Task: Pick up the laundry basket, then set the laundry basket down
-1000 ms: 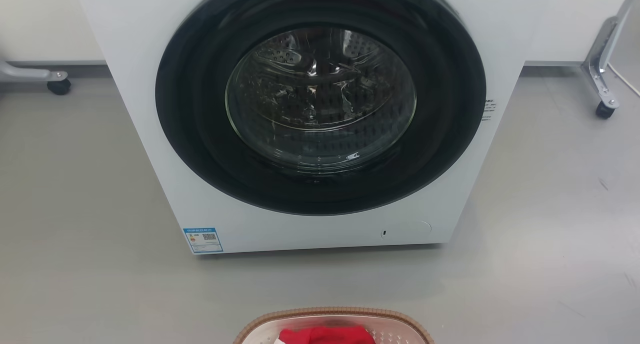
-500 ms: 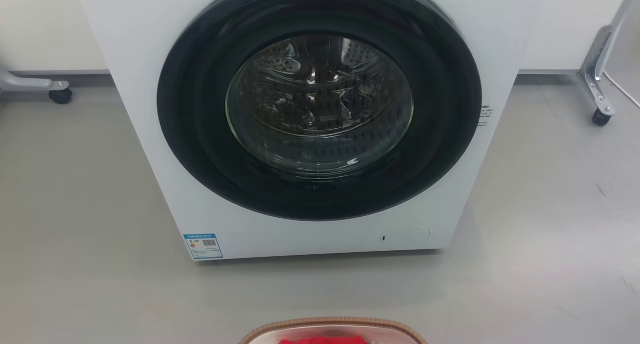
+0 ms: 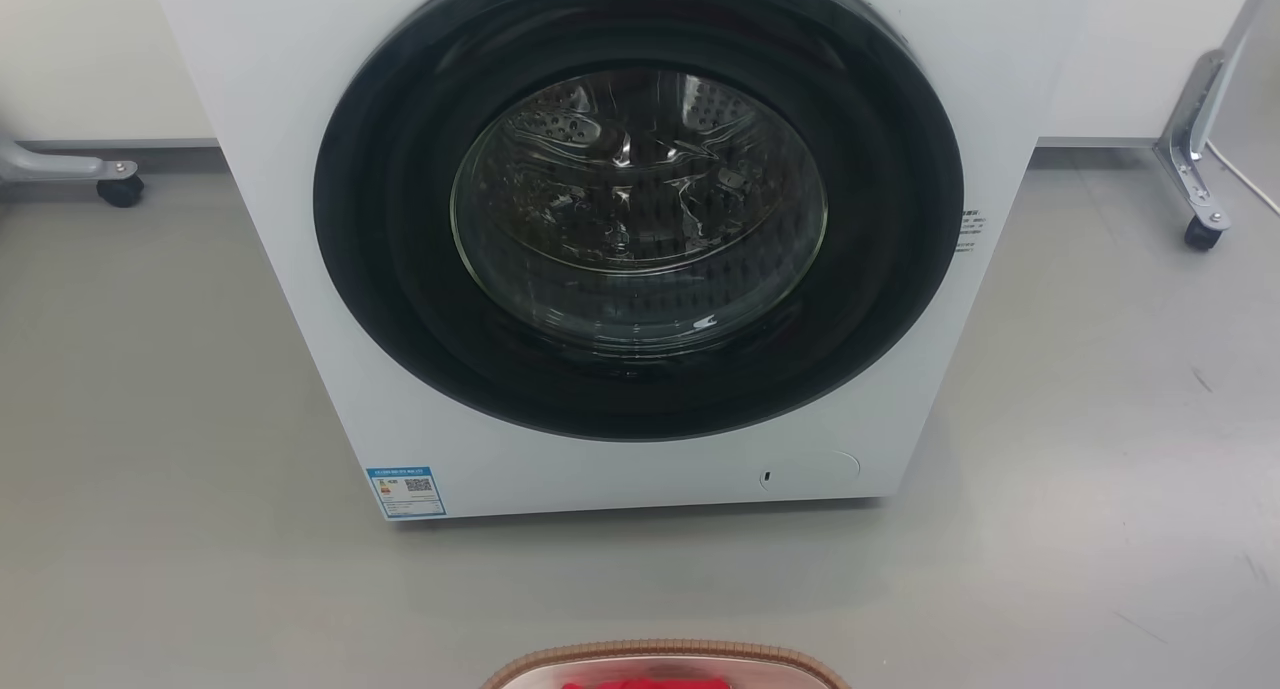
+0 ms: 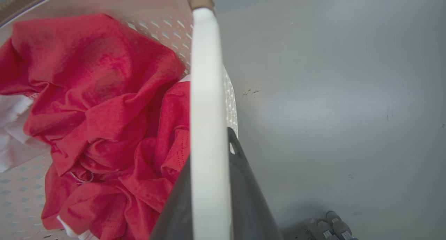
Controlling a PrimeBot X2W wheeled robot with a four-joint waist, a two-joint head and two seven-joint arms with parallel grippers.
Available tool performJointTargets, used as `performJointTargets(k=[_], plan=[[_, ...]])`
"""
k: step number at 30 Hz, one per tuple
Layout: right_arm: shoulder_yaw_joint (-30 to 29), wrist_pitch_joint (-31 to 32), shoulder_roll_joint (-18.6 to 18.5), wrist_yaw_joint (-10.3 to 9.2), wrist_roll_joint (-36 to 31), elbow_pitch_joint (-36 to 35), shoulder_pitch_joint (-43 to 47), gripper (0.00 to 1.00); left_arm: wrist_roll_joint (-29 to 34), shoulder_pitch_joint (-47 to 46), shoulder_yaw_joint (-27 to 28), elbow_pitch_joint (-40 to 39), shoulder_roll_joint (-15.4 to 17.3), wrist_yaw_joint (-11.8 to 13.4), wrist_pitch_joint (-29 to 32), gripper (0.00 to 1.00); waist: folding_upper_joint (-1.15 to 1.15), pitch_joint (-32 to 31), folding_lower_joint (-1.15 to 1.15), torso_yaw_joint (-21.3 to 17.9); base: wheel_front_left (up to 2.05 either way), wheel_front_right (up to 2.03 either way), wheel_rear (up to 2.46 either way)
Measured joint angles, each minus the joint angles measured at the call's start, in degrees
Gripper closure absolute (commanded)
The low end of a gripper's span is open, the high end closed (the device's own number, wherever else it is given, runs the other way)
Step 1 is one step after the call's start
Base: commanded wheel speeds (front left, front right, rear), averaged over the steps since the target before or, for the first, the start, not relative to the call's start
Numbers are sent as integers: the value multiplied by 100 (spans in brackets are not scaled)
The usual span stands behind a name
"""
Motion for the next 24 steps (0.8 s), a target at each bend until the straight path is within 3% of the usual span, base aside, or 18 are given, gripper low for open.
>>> performJointTargets(k=[24], plan=[[285,-127,-5,0,302,69,-37,100,-93,-3,-92,1,2,15,-3,100,0,49,0,-7,0,0,0]])
